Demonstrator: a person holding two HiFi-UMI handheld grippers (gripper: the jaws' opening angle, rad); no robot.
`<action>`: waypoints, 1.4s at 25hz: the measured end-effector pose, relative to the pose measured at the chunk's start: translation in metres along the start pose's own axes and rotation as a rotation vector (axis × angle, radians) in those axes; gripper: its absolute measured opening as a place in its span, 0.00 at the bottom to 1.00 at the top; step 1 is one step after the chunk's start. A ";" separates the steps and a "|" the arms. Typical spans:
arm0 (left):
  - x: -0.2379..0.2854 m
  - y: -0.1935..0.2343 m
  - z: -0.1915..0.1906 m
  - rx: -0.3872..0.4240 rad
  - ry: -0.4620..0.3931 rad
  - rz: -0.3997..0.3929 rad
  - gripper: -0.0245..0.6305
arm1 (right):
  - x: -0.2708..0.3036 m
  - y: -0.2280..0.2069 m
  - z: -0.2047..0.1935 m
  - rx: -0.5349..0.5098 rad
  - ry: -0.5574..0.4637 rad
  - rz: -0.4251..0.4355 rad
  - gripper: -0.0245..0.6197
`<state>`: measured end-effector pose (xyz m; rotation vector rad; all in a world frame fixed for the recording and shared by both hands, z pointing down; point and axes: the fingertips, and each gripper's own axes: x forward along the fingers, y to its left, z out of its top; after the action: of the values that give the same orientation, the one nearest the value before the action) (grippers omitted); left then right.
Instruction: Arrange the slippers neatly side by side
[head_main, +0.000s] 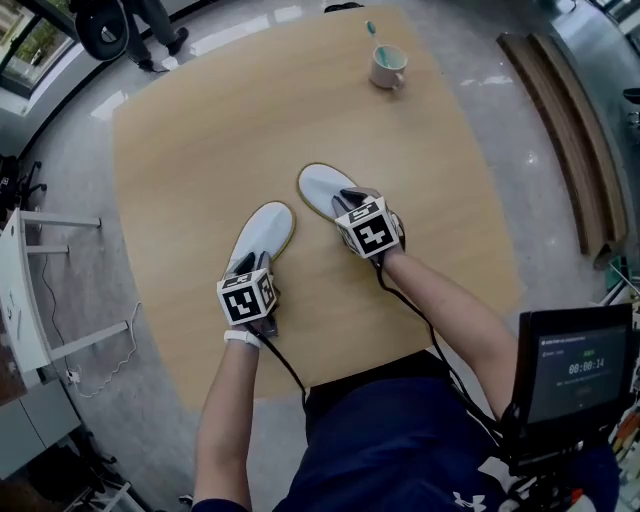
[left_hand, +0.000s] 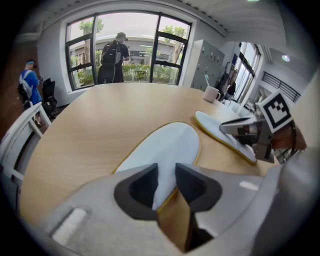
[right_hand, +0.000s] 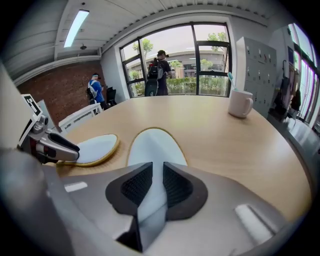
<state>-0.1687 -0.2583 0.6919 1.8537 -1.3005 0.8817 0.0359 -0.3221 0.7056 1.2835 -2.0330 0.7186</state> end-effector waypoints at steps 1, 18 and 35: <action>0.000 -0.002 -0.001 -0.027 -0.005 0.006 0.21 | -0.003 -0.001 -0.003 0.022 0.004 -0.008 0.15; -0.004 -0.053 -0.031 -0.514 -0.027 0.053 0.17 | -0.045 0.008 -0.050 0.283 0.030 -0.068 0.13; -0.068 -0.039 0.027 -0.538 -0.201 -0.255 0.22 | -0.080 0.013 -0.013 0.431 -0.111 0.122 0.17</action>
<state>-0.1458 -0.2381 0.6145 1.6452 -1.2307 0.1833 0.0535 -0.2611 0.6529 1.4682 -2.1320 1.2172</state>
